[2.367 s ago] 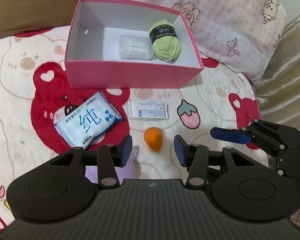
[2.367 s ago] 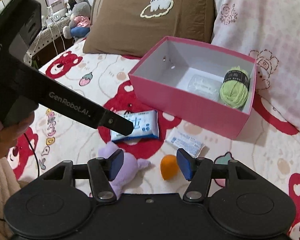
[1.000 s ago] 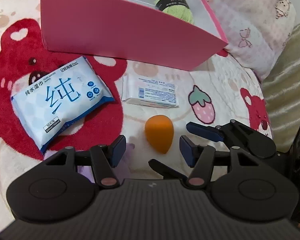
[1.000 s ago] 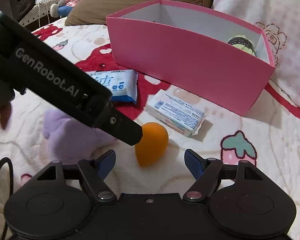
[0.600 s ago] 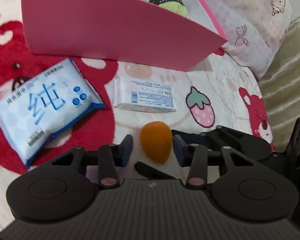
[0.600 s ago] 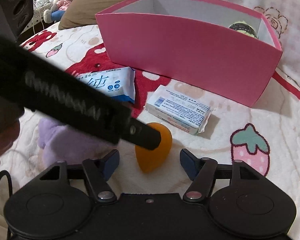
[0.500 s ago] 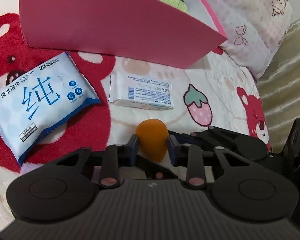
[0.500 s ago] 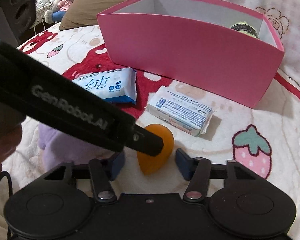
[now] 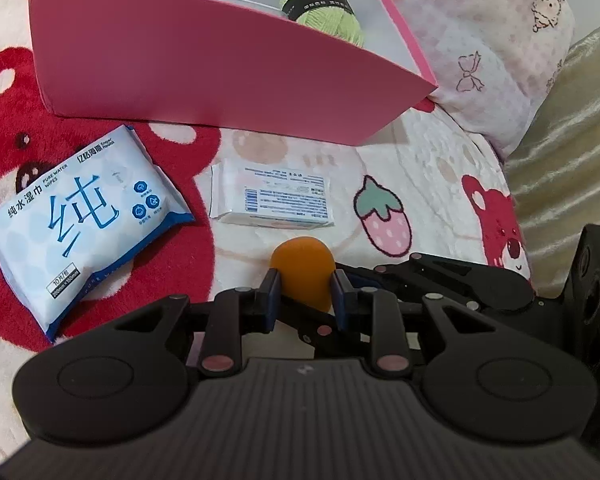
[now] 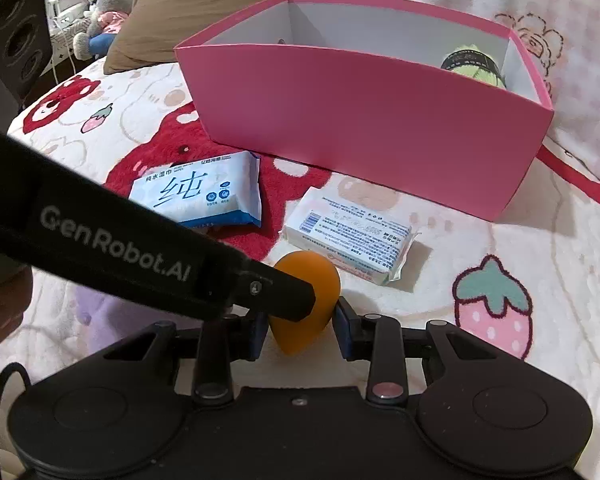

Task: Organize objects
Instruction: 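Close the left tool on the orange sponge, then lift the orange sponge with the left tool and carry it into the pink box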

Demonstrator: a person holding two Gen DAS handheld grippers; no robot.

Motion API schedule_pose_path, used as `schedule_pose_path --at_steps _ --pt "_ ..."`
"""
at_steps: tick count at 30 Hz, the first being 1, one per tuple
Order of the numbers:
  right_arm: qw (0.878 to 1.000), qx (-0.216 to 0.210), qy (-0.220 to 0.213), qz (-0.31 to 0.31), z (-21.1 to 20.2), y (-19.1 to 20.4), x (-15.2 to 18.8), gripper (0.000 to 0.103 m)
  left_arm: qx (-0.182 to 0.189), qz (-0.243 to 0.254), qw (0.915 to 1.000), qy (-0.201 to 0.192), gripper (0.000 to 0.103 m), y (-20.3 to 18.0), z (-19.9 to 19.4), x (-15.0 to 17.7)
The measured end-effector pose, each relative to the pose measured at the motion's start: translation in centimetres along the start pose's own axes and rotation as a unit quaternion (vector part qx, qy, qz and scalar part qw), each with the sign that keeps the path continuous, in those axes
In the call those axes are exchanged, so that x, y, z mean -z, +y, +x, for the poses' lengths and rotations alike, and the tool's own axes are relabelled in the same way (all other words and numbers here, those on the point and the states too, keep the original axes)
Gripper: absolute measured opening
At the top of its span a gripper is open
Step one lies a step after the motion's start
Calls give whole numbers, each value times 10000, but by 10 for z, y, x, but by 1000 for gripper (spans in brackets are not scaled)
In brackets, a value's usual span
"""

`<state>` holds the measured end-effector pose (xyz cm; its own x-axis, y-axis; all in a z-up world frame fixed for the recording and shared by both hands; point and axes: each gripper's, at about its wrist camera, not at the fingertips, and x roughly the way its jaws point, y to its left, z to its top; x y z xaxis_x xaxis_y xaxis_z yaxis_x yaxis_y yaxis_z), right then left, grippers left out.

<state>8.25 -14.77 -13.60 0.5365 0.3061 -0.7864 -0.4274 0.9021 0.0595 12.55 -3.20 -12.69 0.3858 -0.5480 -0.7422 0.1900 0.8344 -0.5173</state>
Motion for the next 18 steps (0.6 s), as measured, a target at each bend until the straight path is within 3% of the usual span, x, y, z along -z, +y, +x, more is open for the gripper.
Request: schedule_pose_path --at_steps 10,18 --pt "9996 -39 255 78 -11 6 -17 39 -149 -9 9998 138 26 -12 -22 -8" --pt "9998 -142 118 53 -36 11 -33 39 -246 36 9997 -31 26 -27 -50 -19"
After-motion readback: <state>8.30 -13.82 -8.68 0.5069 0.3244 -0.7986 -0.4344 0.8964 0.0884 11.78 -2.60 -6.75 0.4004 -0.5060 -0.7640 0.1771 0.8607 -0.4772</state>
